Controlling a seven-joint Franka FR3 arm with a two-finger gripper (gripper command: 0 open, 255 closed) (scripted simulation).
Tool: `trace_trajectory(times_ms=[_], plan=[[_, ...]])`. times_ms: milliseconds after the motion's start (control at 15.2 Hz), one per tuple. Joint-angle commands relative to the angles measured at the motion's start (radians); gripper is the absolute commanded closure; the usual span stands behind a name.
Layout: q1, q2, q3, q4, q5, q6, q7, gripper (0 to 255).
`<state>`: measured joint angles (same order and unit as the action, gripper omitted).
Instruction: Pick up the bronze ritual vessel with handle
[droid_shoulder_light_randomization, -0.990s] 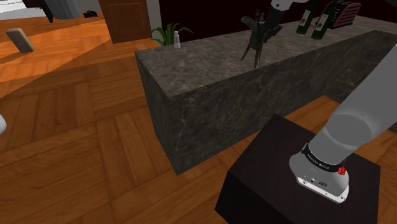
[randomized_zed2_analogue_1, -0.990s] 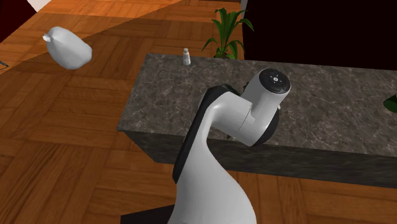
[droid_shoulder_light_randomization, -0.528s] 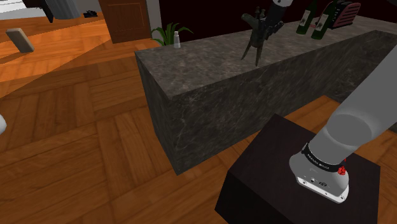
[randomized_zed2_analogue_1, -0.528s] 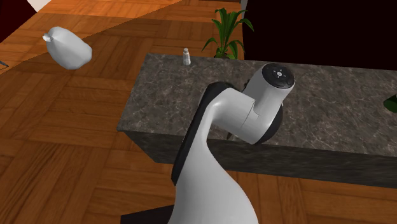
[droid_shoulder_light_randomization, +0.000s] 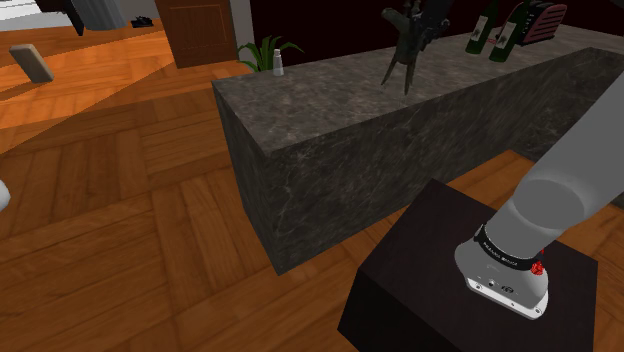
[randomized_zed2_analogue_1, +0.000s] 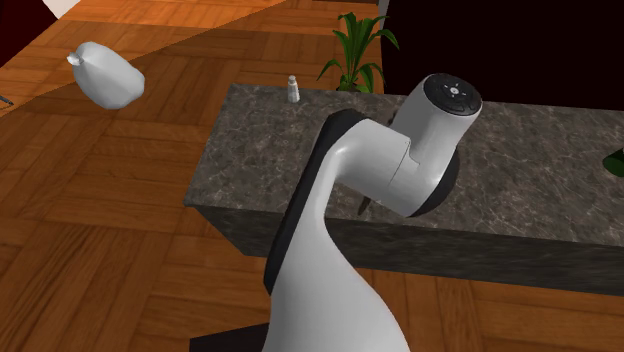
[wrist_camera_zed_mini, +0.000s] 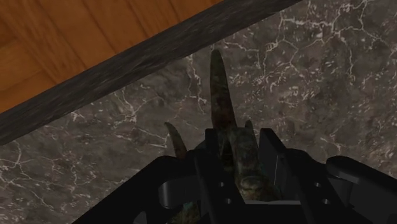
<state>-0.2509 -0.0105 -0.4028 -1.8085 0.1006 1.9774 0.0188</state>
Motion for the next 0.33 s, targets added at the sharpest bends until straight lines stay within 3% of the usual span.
trace_trajectory(times_ms=[0,264], plan=[[0.0,-0.002,0.0,0.029,-0.002,-0.029,0.004,255],[0.0,-0.001,0.0,0.059,-0.003,-0.058,0.006,255]])
